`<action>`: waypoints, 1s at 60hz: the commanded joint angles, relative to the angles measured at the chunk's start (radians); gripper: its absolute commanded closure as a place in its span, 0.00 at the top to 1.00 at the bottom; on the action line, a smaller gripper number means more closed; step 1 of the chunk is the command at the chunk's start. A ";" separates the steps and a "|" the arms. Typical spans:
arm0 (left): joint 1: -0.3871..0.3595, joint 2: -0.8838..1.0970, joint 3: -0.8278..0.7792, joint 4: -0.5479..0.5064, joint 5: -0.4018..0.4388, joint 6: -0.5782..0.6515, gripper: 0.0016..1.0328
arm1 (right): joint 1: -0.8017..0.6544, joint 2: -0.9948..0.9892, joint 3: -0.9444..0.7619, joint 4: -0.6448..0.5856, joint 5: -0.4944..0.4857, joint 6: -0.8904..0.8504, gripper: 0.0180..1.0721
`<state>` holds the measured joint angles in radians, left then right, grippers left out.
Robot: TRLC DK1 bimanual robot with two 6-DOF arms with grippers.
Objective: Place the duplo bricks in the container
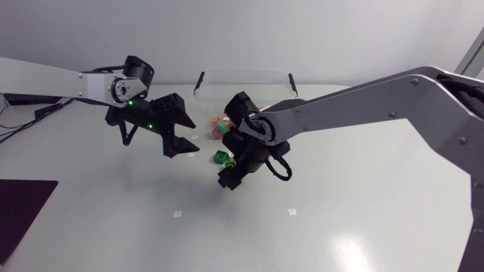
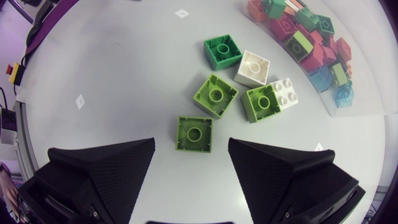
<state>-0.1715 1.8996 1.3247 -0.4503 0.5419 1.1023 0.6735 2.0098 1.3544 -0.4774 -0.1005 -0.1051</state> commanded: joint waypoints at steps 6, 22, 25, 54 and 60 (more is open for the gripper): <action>-0.017 0.107 0.057 -0.025 0.006 0.070 0.94 | 0.020 0.061 0.060 -0.033 0.008 0.010 0.72; -0.043 0.200 0.142 -0.027 0.004 0.079 0.94 | 0.017 0.109 0.106 -0.070 0.008 0.004 0.57; -0.048 0.216 0.159 -0.027 0.004 0.079 0.94 | 0.017 0.110 0.106 -0.070 0.008 0.002 0.52; -0.082 0.268 0.197 -0.042 0.006 0.123 0.93 | 0.003 0.018 0.003 -0.061 0.004 -0.018 0.30; -0.085 0.279 0.197 -0.042 0.007 0.136 0.93 | -0.011 -0.031 -0.029 -0.063 0.002 -0.024 0.29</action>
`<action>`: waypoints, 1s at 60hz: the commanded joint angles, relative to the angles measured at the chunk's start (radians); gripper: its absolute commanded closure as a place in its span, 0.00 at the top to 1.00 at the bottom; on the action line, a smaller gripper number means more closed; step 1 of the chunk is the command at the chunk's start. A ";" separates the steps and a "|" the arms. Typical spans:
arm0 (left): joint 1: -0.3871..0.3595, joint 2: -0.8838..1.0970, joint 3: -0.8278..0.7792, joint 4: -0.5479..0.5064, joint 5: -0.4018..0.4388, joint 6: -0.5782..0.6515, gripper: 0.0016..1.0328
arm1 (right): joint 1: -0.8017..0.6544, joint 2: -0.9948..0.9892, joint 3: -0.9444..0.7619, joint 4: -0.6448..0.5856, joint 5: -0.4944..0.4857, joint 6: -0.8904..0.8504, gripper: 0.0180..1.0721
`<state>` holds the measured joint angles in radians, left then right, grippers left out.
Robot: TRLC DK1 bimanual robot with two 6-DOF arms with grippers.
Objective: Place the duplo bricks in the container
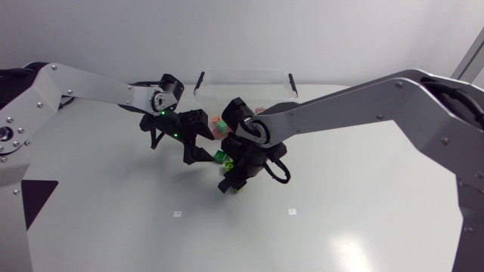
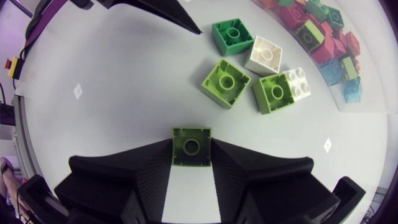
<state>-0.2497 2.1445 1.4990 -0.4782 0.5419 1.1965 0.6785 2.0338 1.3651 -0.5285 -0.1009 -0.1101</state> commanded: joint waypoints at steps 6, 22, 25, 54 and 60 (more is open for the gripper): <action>-0.016 0.048 0.021 -0.014 0.007 0.048 0.93 | -0.025 -0.096 -0.064 -0.014 0.000 -0.019 0.29; -0.043 0.061 0.013 -0.014 0.010 0.071 0.93 | -0.051 -0.222 -0.092 -0.036 -0.002 -0.017 0.29; -0.051 0.068 0.015 -0.014 0.010 0.072 0.93 | -0.066 -0.253 -0.083 -0.047 -0.008 -0.017 0.29; -0.066 0.078 0.015 -0.088 0.009 0.092 0.44 | -0.195 -0.331 0.072 -0.051 -0.094 0.032 0.29; -0.066 0.068 0.003 -0.099 0.009 0.095 0.27 | -0.221 -0.299 0.115 -0.019 -0.108 0.059 0.29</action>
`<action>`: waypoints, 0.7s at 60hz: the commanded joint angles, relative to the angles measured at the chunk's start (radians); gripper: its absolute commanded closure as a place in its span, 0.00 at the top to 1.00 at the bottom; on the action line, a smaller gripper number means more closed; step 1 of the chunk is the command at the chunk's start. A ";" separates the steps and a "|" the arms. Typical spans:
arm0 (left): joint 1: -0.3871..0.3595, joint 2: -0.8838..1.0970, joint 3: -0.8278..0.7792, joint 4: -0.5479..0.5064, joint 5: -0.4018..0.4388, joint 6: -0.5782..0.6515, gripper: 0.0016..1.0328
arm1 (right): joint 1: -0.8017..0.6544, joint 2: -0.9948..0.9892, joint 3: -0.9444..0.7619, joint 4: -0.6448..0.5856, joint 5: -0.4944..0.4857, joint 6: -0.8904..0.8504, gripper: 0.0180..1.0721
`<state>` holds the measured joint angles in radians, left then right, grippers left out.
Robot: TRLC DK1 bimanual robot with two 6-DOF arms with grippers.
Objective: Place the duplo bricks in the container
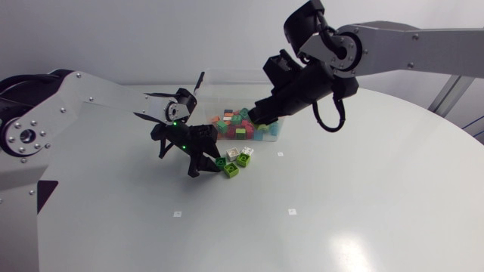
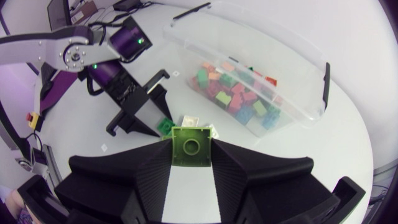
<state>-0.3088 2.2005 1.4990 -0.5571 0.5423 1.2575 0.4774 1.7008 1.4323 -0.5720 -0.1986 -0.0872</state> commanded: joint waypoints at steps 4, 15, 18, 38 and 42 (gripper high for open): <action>-0.007 0.002 -0.005 -0.020 0.008 0.034 0.27 | -0.036 0.049 0.070 0.043 -0.013 0.050 0.29; 0.000 -0.038 -0.019 -0.035 0.008 0.031 0.27 | -0.072 0.088 0.120 0.118 -0.016 0.101 0.29; 0.004 -0.056 -0.025 -0.038 0.008 0.029 0.27 | -0.082 0.102 0.137 0.133 -0.016 0.115 0.29; 0.039 -0.208 -0.056 -0.084 0.016 0.020 0.27 | -0.112 0.197 0.223 0.212 -0.016 0.161 0.29; 0.048 -0.240 -0.054 -0.086 0.027 0.006 0.27 | -0.114 0.218 0.241 0.224 -0.013 0.167 0.29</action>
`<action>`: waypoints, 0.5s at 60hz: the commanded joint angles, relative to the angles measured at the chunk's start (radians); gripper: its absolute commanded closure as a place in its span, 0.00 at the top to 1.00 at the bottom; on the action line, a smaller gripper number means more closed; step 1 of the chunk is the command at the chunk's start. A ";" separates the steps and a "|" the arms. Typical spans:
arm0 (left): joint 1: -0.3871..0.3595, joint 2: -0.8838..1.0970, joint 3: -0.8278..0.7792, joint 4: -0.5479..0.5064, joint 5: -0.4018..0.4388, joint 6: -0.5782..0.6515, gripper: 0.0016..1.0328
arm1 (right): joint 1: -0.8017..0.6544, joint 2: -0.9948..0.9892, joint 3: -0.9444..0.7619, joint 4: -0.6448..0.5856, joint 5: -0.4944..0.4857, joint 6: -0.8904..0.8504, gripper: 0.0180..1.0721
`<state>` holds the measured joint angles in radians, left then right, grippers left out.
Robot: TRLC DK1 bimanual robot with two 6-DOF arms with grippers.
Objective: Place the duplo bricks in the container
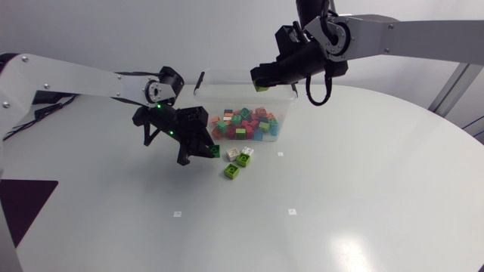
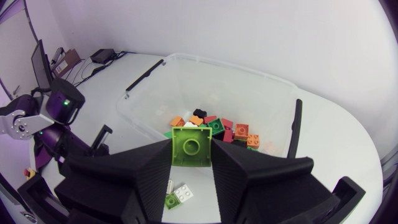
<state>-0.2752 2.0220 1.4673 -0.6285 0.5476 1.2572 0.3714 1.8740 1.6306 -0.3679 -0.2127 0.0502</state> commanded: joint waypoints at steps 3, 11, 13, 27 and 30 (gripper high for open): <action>0.022 -0.086 -0.018 -0.014 0.037 -0.008 0.27 | -0.008 0.065 0.060 0.020 0.004 0.030 0.29; 0.034 -0.141 -0.002 -0.013 0.069 -0.053 0.27 | -0.008 0.119 0.115 0.020 0.016 0.034 0.29; 0.036 -0.152 0.007 -0.013 0.078 -0.067 0.27 | -0.008 0.132 0.129 0.017 0.016 0.034 0.29; 0.039 -0.178 0.059 0.050 0.117 -0.200 0.27 | -0.008 0.201 0.196 0.014 0.078 0.031 0.47; 0.039 -0.178 0.064 0.092 0.117 -0.245 0.27 | -0.009 0.211 0.207 0.011 0.079 0.030 0.51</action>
<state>-0.2420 1.8671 1.4956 -0.5724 0.6498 1.0878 0.3687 2.0491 1.8004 -0.3618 -0.1452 0.0605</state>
